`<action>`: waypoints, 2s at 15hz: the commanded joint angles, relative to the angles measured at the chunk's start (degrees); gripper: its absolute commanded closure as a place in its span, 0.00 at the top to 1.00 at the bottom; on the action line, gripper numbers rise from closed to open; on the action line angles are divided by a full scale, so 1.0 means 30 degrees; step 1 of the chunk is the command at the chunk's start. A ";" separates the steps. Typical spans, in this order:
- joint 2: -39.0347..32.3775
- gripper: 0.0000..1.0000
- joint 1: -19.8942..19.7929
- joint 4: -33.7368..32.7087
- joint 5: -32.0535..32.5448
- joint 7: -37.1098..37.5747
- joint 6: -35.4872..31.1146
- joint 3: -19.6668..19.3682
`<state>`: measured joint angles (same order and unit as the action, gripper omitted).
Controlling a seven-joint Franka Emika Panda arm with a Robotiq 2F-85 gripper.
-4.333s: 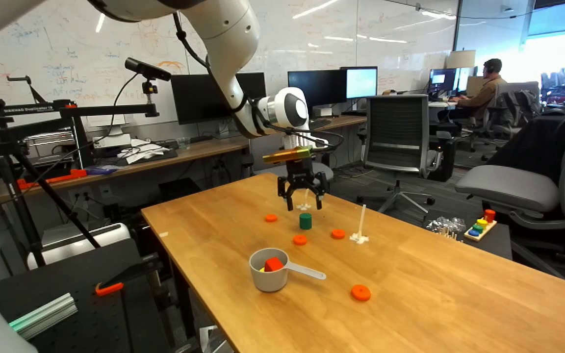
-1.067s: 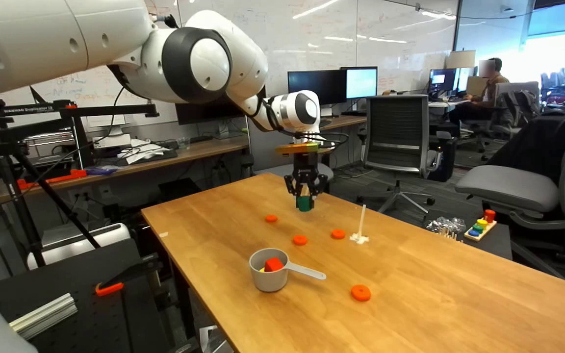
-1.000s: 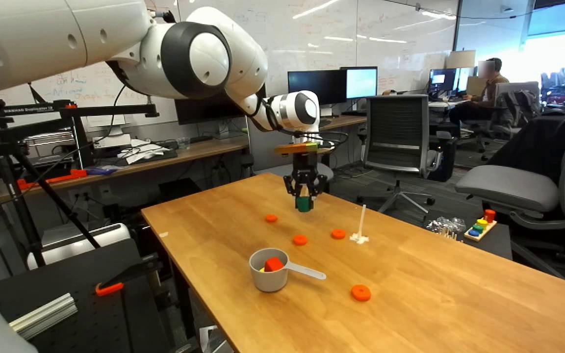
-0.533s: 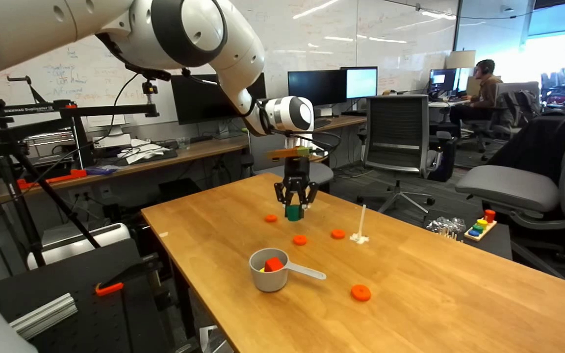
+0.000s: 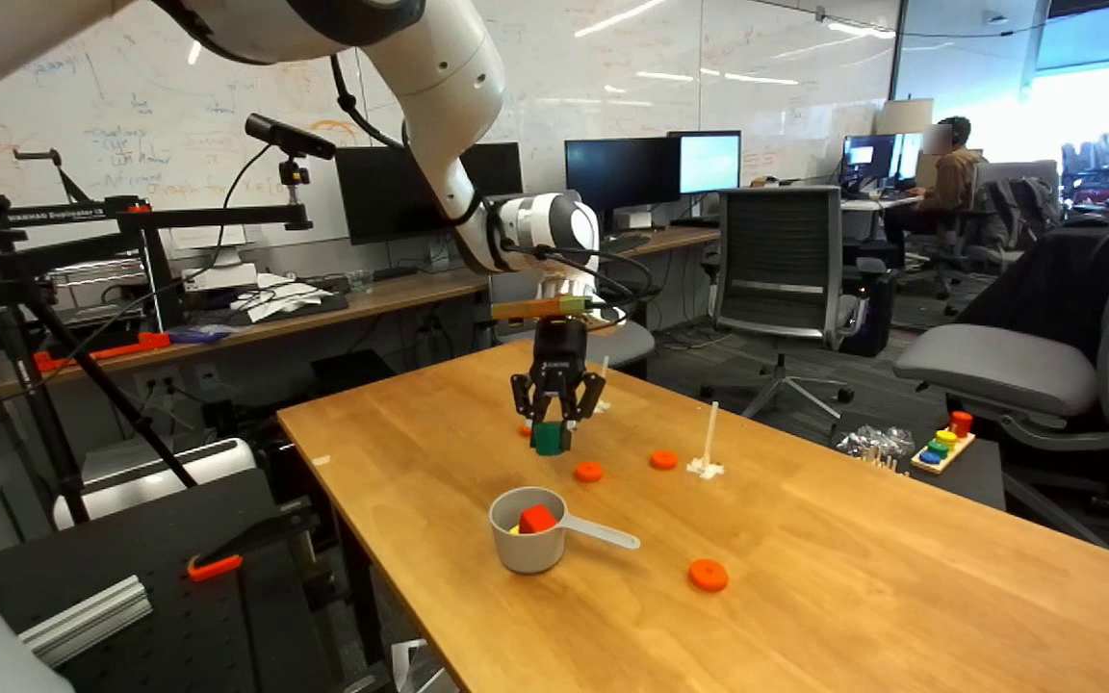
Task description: Put the yellow block, orange block and green block inside the measuring cup
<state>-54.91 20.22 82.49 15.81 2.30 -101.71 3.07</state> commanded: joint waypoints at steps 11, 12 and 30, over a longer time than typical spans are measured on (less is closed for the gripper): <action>0.8645 0.17 -0.1441 1.3440 0.1287 0.1069 -0.3195 0.0175; 0.9263 0.17 -0.1663 1.4407 0.1439 0.1080 -0.3711 0.0139; 1.1336 0.17 -0.2493 1.7055 0.2469 0.3307 -1.1221 -0.0383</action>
<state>-21.76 12.24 133.08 21.90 10.96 -134.35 2.42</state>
